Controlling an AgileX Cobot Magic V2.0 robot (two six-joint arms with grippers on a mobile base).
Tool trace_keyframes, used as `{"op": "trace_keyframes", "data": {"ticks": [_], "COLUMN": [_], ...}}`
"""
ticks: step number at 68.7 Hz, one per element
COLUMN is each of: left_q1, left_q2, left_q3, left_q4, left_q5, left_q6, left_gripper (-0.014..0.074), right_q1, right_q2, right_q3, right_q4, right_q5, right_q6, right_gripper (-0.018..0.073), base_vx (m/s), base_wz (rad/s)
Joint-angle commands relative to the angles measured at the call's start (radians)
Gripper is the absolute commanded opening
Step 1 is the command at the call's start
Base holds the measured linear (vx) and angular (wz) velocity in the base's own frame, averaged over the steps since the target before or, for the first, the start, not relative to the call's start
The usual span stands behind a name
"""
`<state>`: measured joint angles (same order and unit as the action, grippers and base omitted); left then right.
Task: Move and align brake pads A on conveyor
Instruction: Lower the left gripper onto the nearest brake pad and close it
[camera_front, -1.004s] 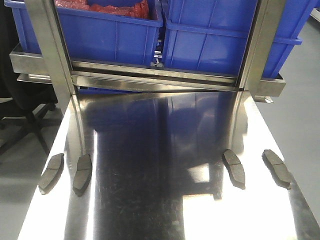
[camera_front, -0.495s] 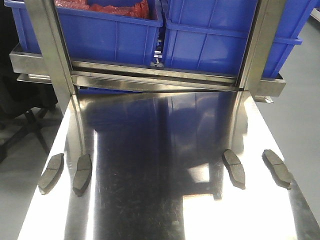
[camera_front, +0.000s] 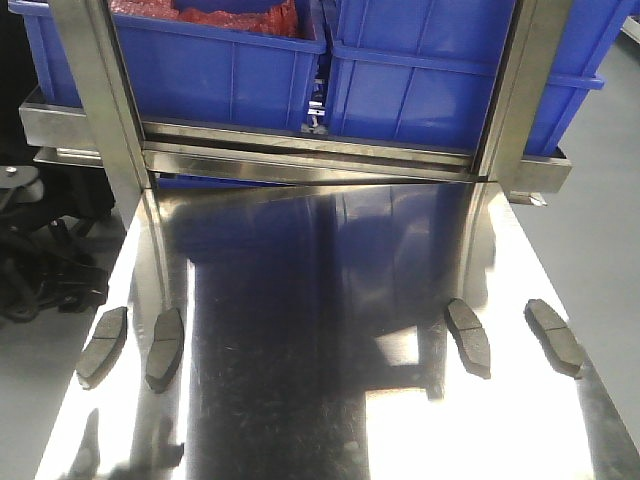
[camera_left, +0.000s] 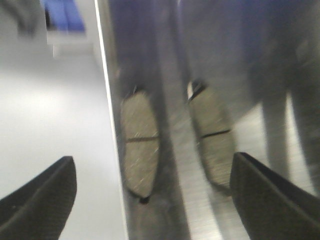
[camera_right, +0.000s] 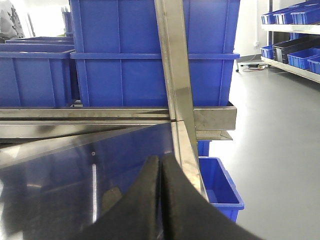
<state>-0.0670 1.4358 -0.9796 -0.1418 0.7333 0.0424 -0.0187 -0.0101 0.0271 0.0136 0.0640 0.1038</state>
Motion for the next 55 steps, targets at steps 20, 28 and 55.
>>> {"op": "trace_keyframes", "data": {"ticks": [20,28,55], "left_q1": [-0.015,-0.024,-0.057], "left_q2": [0.244,0.283,0.358], "left_q3": [-0.211,-0.214,-0.211], "left_q4": [0.059,0.057,0.058], "left_q5": [0.074,0.068,0.063], "left_q6": [-0.067,-0.067,-0.068], "left_gripper": [0.058,0.058,0.0578], "right_q1": [-0.007,-0.007,-0.007], "right_q2": [-0.015,-0.015,-0.015], "right_q3": [0.021,0.021,0.021], "right_q4": [-0.003,-0.003,-0.003], "right_q5": [-0.076,-0.076,-0.076], "right_q6": [-0.003,-0.003,-0.003], "right_gripper": [-0.0008,-0.0008,-0.0008], "base_vx": [0.0,0.0,0.0], "base_wz": [0.0,0.0,0.0]}}
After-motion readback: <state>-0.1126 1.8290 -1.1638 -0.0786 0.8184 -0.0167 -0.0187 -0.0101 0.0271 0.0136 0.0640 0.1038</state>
